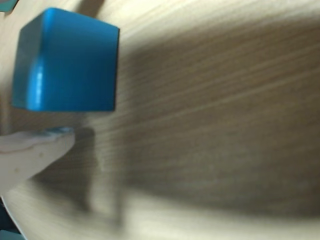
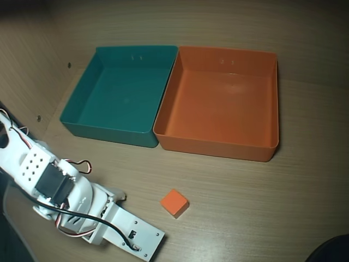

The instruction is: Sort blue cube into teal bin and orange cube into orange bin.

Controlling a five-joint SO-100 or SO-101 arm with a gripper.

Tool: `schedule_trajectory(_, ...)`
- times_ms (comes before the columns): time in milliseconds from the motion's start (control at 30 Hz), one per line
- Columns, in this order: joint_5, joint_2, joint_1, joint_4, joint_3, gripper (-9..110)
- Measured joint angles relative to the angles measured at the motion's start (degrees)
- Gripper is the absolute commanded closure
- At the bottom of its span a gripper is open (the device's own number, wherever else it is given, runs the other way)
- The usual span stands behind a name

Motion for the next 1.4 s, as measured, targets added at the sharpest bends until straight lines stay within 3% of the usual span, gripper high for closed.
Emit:
schedule_trajectory(300, 0.0, -0.26, 0.0, 0.0, -0.09, 110)
schedule_trajectory(567, 0.0, 0.44, -0.26, -0.09, -0.88, 105)
schedule_trajectory(800, 0.0, 14.24, -3.69, 0.0, -3.25, 104)
schedule_trajectory(1067, 0.0, 26.63, -17.14, 0.0, -3.34, 104)
schedule_trajectory(1400, 0.0, 30.06, -39.46, 0.09, -3.34, 104)
